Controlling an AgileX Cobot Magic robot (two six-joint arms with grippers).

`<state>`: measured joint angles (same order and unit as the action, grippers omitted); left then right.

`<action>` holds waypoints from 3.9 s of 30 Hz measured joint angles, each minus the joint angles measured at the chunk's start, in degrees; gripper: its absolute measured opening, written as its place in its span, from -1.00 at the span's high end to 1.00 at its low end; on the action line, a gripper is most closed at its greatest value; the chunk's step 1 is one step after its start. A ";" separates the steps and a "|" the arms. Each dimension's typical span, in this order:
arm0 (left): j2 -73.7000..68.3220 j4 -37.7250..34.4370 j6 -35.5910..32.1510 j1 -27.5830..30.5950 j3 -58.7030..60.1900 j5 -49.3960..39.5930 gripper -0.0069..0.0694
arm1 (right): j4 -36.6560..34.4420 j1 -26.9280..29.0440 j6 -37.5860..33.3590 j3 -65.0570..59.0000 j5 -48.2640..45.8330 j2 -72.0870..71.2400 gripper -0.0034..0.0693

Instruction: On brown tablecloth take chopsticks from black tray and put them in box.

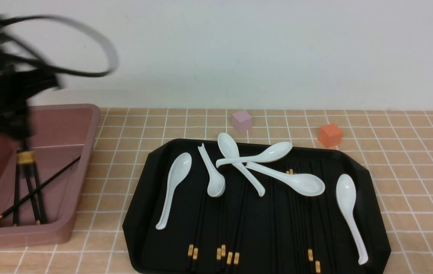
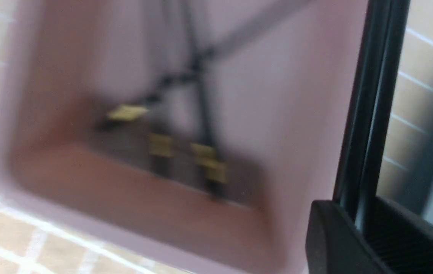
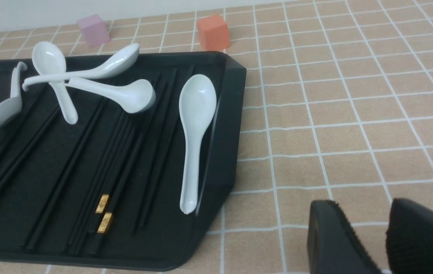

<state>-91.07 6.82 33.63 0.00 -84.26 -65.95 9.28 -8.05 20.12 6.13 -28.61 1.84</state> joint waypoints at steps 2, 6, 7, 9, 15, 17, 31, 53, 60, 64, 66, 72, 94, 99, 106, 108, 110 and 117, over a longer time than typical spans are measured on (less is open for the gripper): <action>-1.23 0.51 0.00 4.15 0.71 1.77 0.50 | 0.00 0.00 0.00 0.00 0.00 0.00 0.25; -5.92 1.02 -0.54 8.55 0.90 5.91 0.50 | 0.00 0.00 0.00 0.00 0.00 0.00 0.25; -6.81 1.02 -1.16 8.79 0.90 6.43 0.50 | 0.00 0.00 0.00 0.00 0.00 0.00 0.25; -9.82 0.97 -3.49 8.81 0.90 6.99 0.50 | 0.00 0.00 0.00 0.00 0.00 0.00 0.25; -16.40 0.80 -6.80 8.74 0.96 7.27 0.50 | 0.00 0.00 0.00 0.00 0.00 0.00 0.25; -17.41 0.80 -6.95 8.74 1.00 7.50 0.50 | 0.00 0.00 0.00 0.00 0.00 0.00 0.25; -16.71 -0.04 -7.43 8.74 0.93 4.43 -0.02 | 0.00 0.00 0.00 0.00 0.00 0.00 0.25; 51.20 -26.20 -25.77 8.70 47.33 29.57 0.85 | 0.00 0.00 0.00 0.00 0.00 0.00 0.25; 75.16 -31.15 -29.90 8.70 65.66 42.34 0.85 | 0.00 0.00 0.00 0.00 0.00 0.00 0.25; 90.37 -31.22 -33.22 8.70 70.84 43.49 0.85 | 0.00 0.00 0.00 0.00 0.00 0.02 0.25; 91.68 -31.16 -34.70 8.70 71.55 43.70 0.85 | 0.00 0.00 0.00 0.00 0.18 0.02 0.25; 89.70 -31.31 -35.84 8.70 71.84 42.46 0.85 | 0.00 0.00 0.00 0.00 -0.03 0.02 0.25; 91.75 -16.29 -24.70 0.99 85.10 42.25 0.85 | 0.00 0.00 0.00 0.00 -0.08 0.02 0.25; 91.75 -9.85 -16.27 -2.50 85.86 43.56 0.85 | 0.00 0.00 0.00 0.00 -0.07 0.02 0.25; 91.75 -9.00 -14.69 -6.45 85.93 43.93 0.84 | 0.00 0.00 0.00 0.00 -0.07 0.02 0.25; 91.75 -9.00 -14.59 -6.64 85.93 43.93 0.84 | 0.00 0.00 0.00 0.00 -0.07 0.02 0.25; 91.75 -9.00 -14.59 -6.64 85.93 43.93 0.83 | 0.00 0.00 0.00 0.00 -0.07 0.02 0.25; 91.75 -8.94 -14.59 -6.64 85.93 43.93 0.82 | 0.00 0.00 0.00 0.00 -0.07 0.02 0.25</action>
<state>0.68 -2.12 19.05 -6.64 1.67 -22.03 9.28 -8.05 20.12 6.13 -28.67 1.86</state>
